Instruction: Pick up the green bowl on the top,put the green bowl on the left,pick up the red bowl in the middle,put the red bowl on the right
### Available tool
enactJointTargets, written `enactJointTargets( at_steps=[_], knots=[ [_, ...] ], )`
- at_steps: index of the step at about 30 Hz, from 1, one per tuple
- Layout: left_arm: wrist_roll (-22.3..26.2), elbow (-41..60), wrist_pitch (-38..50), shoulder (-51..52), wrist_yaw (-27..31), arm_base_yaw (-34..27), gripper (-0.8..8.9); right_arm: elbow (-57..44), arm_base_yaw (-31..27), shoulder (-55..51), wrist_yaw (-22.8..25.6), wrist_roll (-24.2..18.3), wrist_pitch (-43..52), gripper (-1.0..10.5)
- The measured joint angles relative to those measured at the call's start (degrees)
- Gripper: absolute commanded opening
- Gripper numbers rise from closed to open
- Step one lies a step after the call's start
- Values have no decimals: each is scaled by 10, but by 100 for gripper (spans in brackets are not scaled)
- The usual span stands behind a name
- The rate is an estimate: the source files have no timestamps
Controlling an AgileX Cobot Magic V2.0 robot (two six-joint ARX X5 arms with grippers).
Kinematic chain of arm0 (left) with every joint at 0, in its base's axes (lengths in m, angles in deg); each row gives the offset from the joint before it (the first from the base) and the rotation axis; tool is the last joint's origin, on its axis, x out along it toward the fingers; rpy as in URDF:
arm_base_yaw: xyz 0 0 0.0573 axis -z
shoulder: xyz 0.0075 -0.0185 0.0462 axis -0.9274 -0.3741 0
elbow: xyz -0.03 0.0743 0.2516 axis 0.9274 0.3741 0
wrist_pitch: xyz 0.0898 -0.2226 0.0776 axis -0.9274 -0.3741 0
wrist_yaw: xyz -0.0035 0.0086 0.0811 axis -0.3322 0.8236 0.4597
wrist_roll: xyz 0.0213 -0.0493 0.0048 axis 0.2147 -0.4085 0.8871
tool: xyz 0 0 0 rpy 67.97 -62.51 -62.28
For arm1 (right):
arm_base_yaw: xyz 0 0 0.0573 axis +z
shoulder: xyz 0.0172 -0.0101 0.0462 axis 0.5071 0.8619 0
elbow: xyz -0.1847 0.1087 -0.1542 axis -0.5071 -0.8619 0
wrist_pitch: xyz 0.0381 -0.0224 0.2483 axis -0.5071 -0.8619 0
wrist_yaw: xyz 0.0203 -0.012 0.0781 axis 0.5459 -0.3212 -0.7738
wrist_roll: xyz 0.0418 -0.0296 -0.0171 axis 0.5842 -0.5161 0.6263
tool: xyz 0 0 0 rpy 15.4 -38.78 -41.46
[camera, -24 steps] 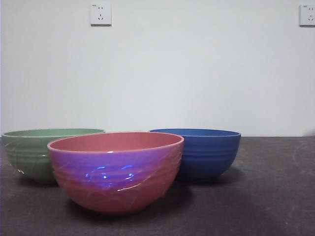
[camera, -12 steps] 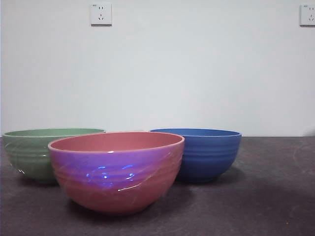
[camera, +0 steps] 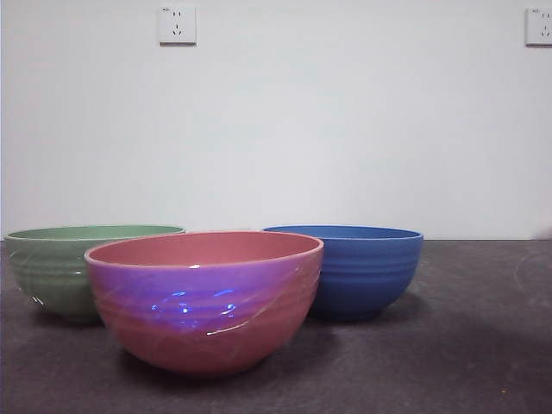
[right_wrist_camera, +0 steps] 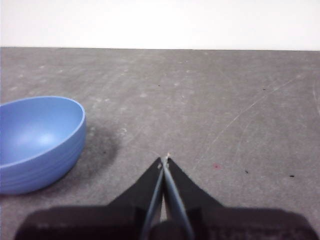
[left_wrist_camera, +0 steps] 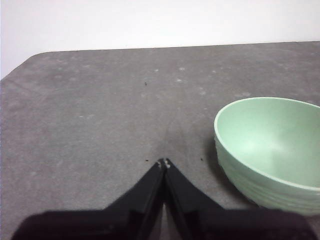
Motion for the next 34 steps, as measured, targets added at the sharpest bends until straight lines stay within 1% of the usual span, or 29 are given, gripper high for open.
enactJointTargets(
  at_steps=[4, 8, 34],
  knots=[
    [0, 0, 0, 0, 0, 0, -3, 0, 0, 1, 0, 39, 0, 3],
    [0, 0, 0, 0, 0, 0, -3, 0, 0, 7, 2, 56, 0, 3],
    [0, 0, 0, 0, 0, 0, -3, 0, 0, 8, 2, 60, 0, 3]
  ],
)
